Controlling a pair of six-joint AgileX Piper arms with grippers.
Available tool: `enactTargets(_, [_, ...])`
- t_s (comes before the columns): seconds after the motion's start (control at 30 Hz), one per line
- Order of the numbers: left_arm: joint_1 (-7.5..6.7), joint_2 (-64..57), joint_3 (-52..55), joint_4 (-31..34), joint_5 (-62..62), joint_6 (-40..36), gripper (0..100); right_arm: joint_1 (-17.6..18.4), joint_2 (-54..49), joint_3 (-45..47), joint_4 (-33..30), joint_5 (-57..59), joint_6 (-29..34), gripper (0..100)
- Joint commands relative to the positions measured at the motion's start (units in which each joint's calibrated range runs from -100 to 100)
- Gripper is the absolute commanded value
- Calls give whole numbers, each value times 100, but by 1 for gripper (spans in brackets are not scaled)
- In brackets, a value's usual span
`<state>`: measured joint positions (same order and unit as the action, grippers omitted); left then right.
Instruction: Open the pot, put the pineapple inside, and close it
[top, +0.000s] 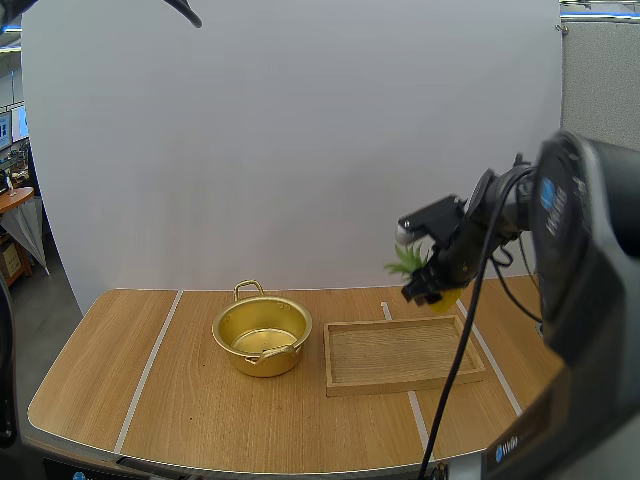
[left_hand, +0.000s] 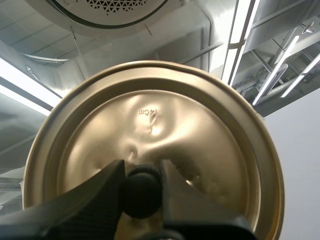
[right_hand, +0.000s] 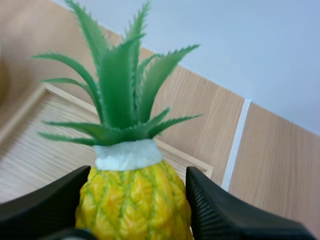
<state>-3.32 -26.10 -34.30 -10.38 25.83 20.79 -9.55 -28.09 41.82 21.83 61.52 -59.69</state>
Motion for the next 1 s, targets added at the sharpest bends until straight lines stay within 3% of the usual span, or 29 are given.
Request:
enactTargets(0.0, [-22, -14, -36, -6, -200, -51, 0, -1, -699, -23, 68, 506, 116, 0])
enactTargets(0.4, [-22, -14, -36, -6, -200, -51, 0, -1, -2481, -23, 68, 1113, 382, 0])
enactTargets(0.97, [-22, -14, -36, -6, -200, -51, 0, -1, -2933, -23, 1072, 2575, 382, 0])
